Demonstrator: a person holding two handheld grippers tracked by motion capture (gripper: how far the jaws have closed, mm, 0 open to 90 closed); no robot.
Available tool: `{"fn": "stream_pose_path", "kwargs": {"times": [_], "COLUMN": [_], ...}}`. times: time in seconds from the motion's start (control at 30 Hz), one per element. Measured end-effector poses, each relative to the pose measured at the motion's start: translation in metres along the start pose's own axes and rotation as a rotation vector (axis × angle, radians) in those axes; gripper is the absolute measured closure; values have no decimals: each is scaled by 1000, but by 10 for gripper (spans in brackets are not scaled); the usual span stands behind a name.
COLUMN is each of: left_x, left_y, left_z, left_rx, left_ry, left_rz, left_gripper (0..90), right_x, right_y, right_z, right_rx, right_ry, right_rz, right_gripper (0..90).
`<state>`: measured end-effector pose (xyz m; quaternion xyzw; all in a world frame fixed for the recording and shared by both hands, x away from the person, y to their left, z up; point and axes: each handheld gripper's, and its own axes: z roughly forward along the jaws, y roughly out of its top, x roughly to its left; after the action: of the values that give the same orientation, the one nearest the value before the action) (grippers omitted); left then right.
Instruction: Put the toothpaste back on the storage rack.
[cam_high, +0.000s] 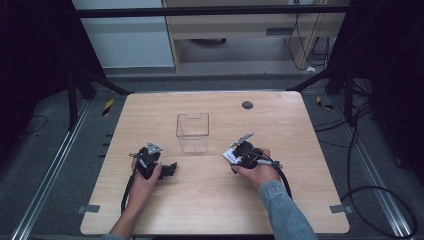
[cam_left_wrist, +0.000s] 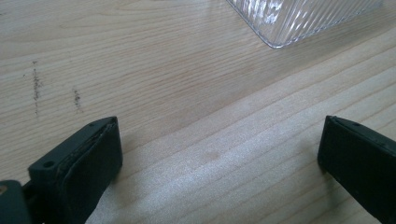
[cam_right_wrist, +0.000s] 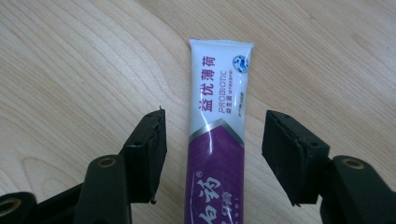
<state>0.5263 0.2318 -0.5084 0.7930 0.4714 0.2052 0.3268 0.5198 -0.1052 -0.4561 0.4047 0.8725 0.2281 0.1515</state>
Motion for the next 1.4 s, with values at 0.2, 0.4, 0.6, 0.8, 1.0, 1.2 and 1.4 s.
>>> {"fn": "stream_pose_path", "kwargs": {"times": [0.2, 0.4, 0.6, 0.8, 1.0, 1.2, 1.4], "left_x": [0, 0, 0, 0, 0, 0, 0], "left_y": [0, 0, 0, 0, 0, 0, 0], "left_z": [0, 0, 0, 0, 0, 0, 0], "left_rx": [0, 0, 1, 0, 0, 0, 0], "left_ry": [0, 0, -1, 0, 0, 0, 0], "left_rz": [0, 0, 1, 3, 3, 3, 3], "left_gripper": [0, 0, 0, 0, 0, 0, 0], "right_x": [-1, 0, 0, 2, 1, -4, -6], "right_y": [1, 4, 5, 5, 6, 6, 6], "right_z": [2, 5, 9, 13, 21, 26, 27], "right_rx": [2, 10, 27, 40, 54, 65, 68], "right_ry": [-3, 6, 11, 16, 13, 17, 22], "right_rz": [5, 0, 5, 1, 6, 23, 35], "right_gripper": [386, 405, 425, 449, 456, 467, 475]}}
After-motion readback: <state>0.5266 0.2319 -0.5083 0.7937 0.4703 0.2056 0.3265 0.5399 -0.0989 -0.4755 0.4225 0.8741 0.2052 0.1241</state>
